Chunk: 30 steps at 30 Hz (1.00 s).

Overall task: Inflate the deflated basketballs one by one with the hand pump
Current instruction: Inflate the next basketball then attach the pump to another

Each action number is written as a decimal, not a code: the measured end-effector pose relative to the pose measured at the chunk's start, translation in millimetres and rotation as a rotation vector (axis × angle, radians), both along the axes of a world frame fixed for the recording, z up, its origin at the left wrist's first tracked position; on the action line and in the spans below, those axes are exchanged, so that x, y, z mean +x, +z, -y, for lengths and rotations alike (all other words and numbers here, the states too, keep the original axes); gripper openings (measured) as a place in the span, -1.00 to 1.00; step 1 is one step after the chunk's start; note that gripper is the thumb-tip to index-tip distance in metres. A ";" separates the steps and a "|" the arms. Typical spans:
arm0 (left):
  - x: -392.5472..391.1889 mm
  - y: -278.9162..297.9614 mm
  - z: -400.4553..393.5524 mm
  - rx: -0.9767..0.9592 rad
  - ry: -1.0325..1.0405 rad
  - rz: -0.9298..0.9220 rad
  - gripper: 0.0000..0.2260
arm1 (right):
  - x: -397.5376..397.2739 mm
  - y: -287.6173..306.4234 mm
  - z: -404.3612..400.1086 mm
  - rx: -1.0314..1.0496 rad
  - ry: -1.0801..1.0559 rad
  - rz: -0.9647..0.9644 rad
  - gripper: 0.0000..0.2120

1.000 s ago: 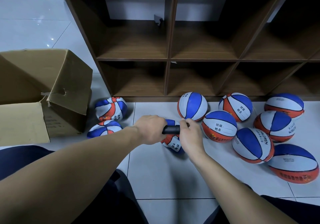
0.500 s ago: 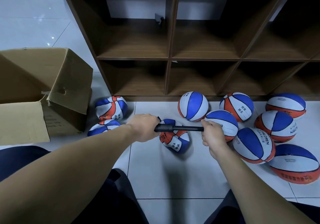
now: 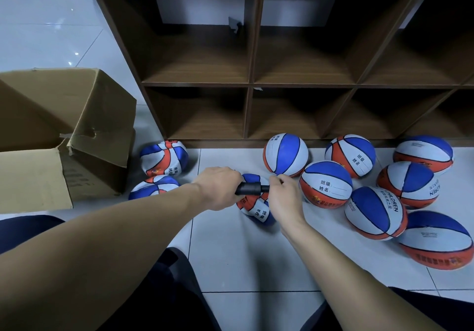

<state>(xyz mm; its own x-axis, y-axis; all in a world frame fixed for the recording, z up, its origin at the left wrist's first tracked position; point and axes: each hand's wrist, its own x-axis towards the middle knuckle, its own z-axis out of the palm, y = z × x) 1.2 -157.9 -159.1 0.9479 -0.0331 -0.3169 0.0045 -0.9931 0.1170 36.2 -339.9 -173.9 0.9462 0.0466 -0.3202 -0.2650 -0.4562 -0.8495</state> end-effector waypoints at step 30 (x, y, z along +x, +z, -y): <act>8.2 7.1 -7.4 -0.089 0.091 -0.018 -0.84 | 21.8 17.1 16.7 -0.051 0.006 0.112 -0.68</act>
<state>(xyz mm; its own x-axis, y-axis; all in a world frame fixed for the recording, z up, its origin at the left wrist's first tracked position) 9.3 -150.5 -152.0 0.9425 0.0238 -0.3332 0.0969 -0.9741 0.2043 58.0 -356.5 -156.8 0.9759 0.0385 -0.2150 -0.1673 -0.5008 -0.8492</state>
